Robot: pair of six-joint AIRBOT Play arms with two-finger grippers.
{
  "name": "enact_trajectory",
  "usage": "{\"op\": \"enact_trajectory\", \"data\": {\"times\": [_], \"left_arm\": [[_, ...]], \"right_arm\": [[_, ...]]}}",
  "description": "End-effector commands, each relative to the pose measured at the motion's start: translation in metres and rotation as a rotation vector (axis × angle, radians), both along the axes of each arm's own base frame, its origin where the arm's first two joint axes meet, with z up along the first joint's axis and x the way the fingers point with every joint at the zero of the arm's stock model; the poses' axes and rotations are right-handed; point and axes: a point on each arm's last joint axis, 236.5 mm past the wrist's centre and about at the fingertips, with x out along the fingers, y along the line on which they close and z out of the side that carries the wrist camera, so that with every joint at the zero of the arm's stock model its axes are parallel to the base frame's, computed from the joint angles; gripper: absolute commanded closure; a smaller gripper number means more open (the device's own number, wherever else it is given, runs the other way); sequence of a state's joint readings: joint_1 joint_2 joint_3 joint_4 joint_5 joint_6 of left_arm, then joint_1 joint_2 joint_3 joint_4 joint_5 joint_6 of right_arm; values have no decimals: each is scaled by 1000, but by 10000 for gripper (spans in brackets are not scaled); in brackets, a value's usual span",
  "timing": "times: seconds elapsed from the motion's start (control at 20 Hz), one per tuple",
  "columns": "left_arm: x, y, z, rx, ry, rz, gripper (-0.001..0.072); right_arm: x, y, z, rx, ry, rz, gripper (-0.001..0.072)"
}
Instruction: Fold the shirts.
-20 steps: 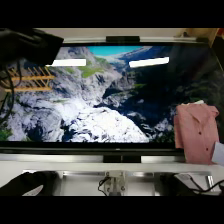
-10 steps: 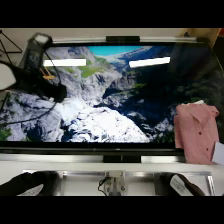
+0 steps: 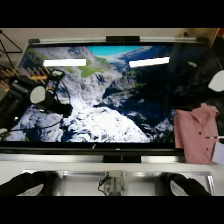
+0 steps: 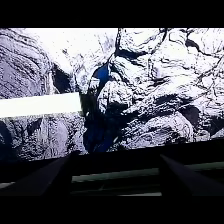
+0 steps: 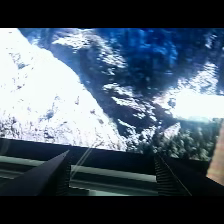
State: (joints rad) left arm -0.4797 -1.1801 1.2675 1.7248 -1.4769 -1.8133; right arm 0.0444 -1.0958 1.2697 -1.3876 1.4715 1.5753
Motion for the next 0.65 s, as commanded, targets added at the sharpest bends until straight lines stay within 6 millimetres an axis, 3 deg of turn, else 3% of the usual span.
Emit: {"op": "enact_trajectory", "data": {"times": [0.0, 0.6], "left_arm": [[5, -2, -5, -16, -20, 19, 97], [7, -3, -4, -19, -27, 18, 97]], "right_arm": [[-2, 32, -4, 6, -17, 88, 78], [-3, 37, -3, 21, -16, 96, 78]]}}
